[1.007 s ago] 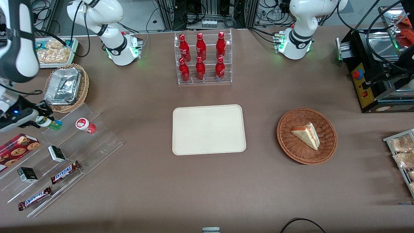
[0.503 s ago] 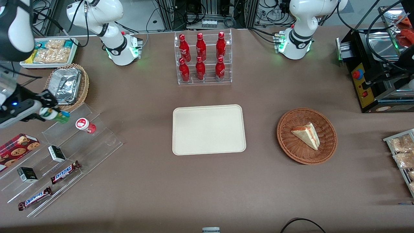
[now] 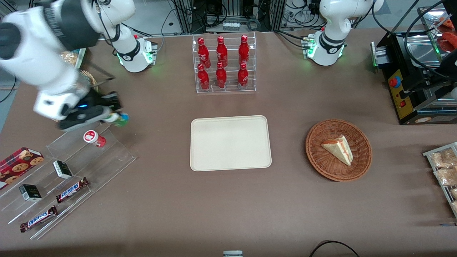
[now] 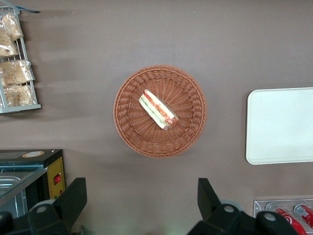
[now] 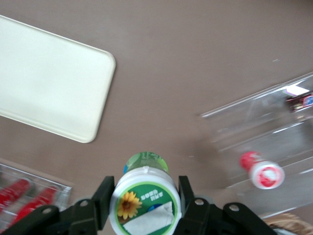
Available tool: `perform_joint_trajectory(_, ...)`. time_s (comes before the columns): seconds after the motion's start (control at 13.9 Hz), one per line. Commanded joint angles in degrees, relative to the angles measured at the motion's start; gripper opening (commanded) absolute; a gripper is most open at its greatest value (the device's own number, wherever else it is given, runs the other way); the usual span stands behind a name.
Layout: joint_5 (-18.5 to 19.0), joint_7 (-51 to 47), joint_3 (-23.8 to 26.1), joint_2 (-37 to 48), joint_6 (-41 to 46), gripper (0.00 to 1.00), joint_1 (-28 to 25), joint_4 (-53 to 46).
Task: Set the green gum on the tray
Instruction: 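Carry the gum jar with the right gripper over the cream tray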
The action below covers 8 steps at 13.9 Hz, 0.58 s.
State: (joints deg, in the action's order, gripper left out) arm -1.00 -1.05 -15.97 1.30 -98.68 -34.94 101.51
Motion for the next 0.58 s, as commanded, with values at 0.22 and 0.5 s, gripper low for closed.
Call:
perform_joint_trajectory(0.22,0.39,-25.55,-0.73,-11.74,-0.27,0.00,-13.73,-7.63)
perform_joint_trajectory(0.5,0.13,-38.48,-0.73,-20.79,-8.27,0.00,-19.98,-10.10)
